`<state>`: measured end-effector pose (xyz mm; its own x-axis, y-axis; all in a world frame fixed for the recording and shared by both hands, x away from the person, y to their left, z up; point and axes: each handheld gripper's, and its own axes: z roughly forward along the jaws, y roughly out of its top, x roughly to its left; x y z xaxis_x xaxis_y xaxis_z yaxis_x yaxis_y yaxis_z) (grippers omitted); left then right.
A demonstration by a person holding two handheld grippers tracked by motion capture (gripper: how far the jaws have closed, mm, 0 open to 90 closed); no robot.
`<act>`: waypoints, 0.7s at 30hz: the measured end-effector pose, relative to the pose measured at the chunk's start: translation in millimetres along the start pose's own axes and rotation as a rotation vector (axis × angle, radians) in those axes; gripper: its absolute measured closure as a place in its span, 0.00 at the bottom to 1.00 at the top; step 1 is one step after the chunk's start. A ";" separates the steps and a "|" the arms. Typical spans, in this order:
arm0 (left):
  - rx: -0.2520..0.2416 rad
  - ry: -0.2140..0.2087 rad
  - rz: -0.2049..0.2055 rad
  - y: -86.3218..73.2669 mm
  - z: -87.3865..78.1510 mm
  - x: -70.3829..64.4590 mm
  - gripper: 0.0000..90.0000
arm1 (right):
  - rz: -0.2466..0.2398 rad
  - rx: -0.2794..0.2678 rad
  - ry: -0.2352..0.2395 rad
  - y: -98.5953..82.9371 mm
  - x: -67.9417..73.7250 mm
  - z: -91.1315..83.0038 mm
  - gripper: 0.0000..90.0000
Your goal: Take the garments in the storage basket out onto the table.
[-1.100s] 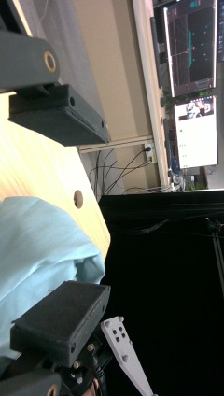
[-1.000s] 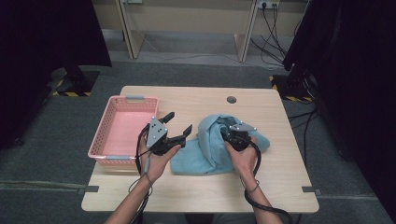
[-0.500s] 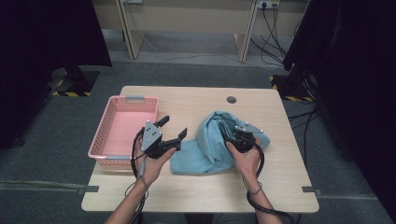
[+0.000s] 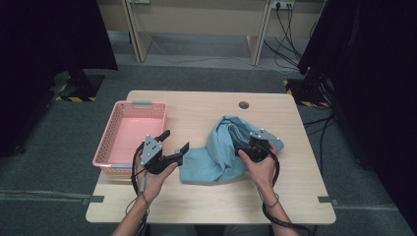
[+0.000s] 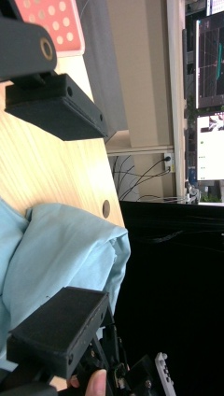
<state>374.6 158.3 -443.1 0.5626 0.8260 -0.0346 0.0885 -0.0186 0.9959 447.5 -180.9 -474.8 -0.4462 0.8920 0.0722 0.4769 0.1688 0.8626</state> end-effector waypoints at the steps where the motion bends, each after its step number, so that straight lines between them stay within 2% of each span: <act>1: 0.001 0.001 -0.001 -0.4 -0.1 0.3 0.18 | -0.001 -0.001 0.000 0.2 -0.6 -0.2 0.17; 9: 0.009 0.008 -0.007 -0.9 -2.9 3.3 0.16 | 0.004 -0.005 0.003 0.9 -4.2 -3.3 0.14; 14: 0.010 0.027 -0.020 -2.6 -6.9 6.8 0.13 | 0.009 -0.006 0.006 1.5 -6.5 -5.9 0.11; 21: -0.017 0.092 -0.011 4.7 -21.3 16.0 0.08 | 0.010 -0.008 0.010 0.6 -8.8 -9.1 0.10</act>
<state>366.5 183.5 -437.1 0.4841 0.8742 -0.0383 0.0800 -0.0006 0.9968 444.9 -192.5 -470.4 -0.4491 0.8893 0.0861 0.4757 0.1565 0.8656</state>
